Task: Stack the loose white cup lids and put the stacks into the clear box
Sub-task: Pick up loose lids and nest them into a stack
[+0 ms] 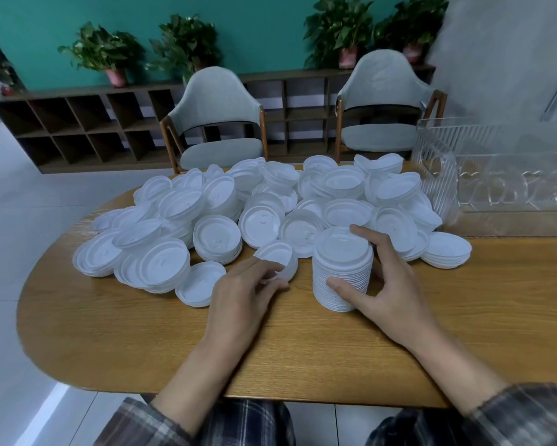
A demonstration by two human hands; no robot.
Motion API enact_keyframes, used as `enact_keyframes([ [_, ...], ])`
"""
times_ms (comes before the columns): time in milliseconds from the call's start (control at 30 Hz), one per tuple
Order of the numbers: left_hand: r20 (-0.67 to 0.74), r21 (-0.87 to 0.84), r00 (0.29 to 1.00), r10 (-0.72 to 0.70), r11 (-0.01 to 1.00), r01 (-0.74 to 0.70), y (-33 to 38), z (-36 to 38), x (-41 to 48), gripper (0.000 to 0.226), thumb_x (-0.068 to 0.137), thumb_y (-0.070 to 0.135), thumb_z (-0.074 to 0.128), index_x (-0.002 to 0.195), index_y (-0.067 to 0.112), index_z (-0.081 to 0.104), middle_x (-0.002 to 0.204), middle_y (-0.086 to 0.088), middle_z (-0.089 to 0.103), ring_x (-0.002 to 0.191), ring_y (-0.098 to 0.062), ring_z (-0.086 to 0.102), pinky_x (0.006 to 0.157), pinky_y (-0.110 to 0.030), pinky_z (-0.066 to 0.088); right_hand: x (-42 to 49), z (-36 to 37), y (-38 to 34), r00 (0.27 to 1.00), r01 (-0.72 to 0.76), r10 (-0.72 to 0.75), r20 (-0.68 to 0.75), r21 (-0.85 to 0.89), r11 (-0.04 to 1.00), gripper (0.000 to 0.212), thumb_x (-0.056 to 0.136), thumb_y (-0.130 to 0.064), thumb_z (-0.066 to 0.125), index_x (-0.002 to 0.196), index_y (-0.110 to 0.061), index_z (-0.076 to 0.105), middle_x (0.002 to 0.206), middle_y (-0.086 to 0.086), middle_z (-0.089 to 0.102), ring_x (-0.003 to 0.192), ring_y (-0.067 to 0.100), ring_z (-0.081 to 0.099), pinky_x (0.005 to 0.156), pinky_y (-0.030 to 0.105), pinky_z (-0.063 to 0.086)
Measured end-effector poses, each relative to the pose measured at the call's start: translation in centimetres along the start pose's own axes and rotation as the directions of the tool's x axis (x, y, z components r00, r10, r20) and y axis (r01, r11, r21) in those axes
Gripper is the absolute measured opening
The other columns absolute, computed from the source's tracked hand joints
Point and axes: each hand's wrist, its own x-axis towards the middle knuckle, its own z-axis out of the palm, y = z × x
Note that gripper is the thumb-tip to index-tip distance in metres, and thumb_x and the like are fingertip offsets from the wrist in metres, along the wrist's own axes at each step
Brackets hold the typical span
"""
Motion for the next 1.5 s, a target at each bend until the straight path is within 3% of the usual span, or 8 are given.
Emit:
enact_keyframes([
  [300, -0.005, -0.347, 0.931, -0.364, 0.874, 0.340, 2.7, -1.5, 1.1, 0.018, 0.079, 0.024, 0.091, 0.093, 0.023, 0.080, 0.087, 0.013, 0.077, 0.092, -0.004, 0.072, 0.088, -0.021, 0.055, 0.0, 0.1, -0.1, 0.999, 0.025, -0.024, -0.020, 0.029, 0.999, 0.074, 0.077, -0.056, 0.079, 0.141, -0.038, 0.046, 0.138, -0.033, 0.050, 0.134, -0.005, 0.048, 0.105, 0.012, 0.041],
  [633, -0.040, -0.501, 0.935, -0.352, 0.817, 0.287, 5.6, -2.2, 3.1, 0.020, 0.096, 0.019, 0.077, 0.112, 0.029, 0.078, 0.110, 0.008, 0.077, 0.100, -0.012, 0.073, 0.086, -0.030, 0.059, 0.0, 0.2, 0.3, 0.999, 0.026, -0.025, -0.022, 0.030, 0.999, 0.071, 0.083, -0.060, 0.078, 0.143, -0.038, 0.046, 0.137, -0.025, 0.054, 0.132, 0.000, 0.051, 0.104, 0.014, 0.043],
  [767, -0.021, -0.576, 0.921, -0.388, 0.758, 0.306, 6.5, -2.2, 3.9, 0.022, 0.100, 0.022, 0.071, 0.120, 0.026, 0.078, 0.114, 0.004, 0.078, 0.098, -0.015, 0.076, 0.094, -0.047, 0.061, 0.0, 0.1, 0.3, 0.999, 0.028, -0.027, -0.018, 0.040, 0.999, 0.077, 0.081, -0.060, 0.075, 0.148, -0.044, 0.040, 0.142, -0.027, 0.052, 0.136, 0.002, 0.049, 0.110, 0.029, 0.046],
  [900, 0.131, -0.619, 0.904, -0.408, 0.678, 0.396, 7.0, -1.6, 4.3, 0.028, 0.098, 0.024, 0.073, 0.126, 0.023, 0.075, 0.101, 0.011, 0.080, 0.091, -0.009, 0.076, 0.091, -0.034, 0.063, 0.0, 0.1, 0.3, 1.000, 0.019, -0.019, -0.011, 0.061, 0.998, 0.085, 0.082, -0.060, 0.076, 0.154, -0.042, 0.034, 0.149, -0.025, 0.047, 0.140, 0.004, 0.047, 0.112, 0.045, 0.048],
  [1000, 0.187, -0.541, 0.923, -0.337, 0.749, 0.383, 7.4, -0.4, 4.4, 0.024, 0.097, 0.023, 0.075, 0.120, 0.028, 0.079, 0.086, -0.002, 0.077, 0.078, -0.008, 0.069, 0.085, -0.038, 0.060, 0.0, 0.2, 0.4, 0.999, 0.031, -0.030, -0.010, 0.071, 0.997, 0.090, 0.083, -0.058, 0.076, 0.158, -0.040, 0.030, 0.154, -0.024, 0.044, 0.144, 0.004, 0.043, 0.113, 0.048, 0.047],
  [1100, 0.210, -0.499, 0.927, -0.309, 0.782, 0.374, 7.6, 0.4, 4.4, 0.019, 0.098, 0.026, 0.073, 0.114, 0.032, 0.081, 0.091, 0.005, 0.079, 0.081, -0.006, 0.067, 0.084, -0.036, 0.057, 0.0, 0.1, 0.4, 0.999, 0.046, -0.045, -0.013, 0.075, 0.996, 0.088, 0.085, -0.056, 0.076, 0.159, -0.041, 0.030, 0.156, -0.024, 0.042, 0.146, 0.005, 0.042, 0.115, 0.047, 0.046],
  [1233, 0.194, -0.483, 0.937, -0.292, 0.803, 0.350, 7.4, 0.8, 4.3, 0.019, 0.098, 0.027, 0.073, 0.114, 0.033, 0.081, 0.090, 0.005, 0.077, 0.079, -0.003, 0.067, 0.079, -0.022, 0.053, 0.0, 0.1, 0.3, 0.997, 0.078, -0.077, -0.014, 0.049, 0.996, 0.081, 0.086, -0.054, 0.075, 0.156, -0.044, 0.035, 0.150, -0.027, 0.047, 0.143, 0.004, 0.045, 0.115, 0.031, 0.042],
  [1500, 0.152, -0.450, 0.961, -0.231, 0.850, 0.275, 6.9, 1.4, 4.1, 0.019, 0.099, 0.026, 0.071, 0.114, 0.033, 0.081, 0.097, 0.004, 0.074, 0.095, -0.010, 0.069, 0.082, -0.021, 0.054, -0.2, -0.1, 0.3, 0.998, 0.059, -0.059, -0.015, 0.026, 0.998, 0.070, 0.083, -0.059, 0.078, 0.143, -0.054, 0.042, 0.141, -0.031, 0.051, 0.136, 0.001, 0.050, 0.109, 0.034, 0.048],
])
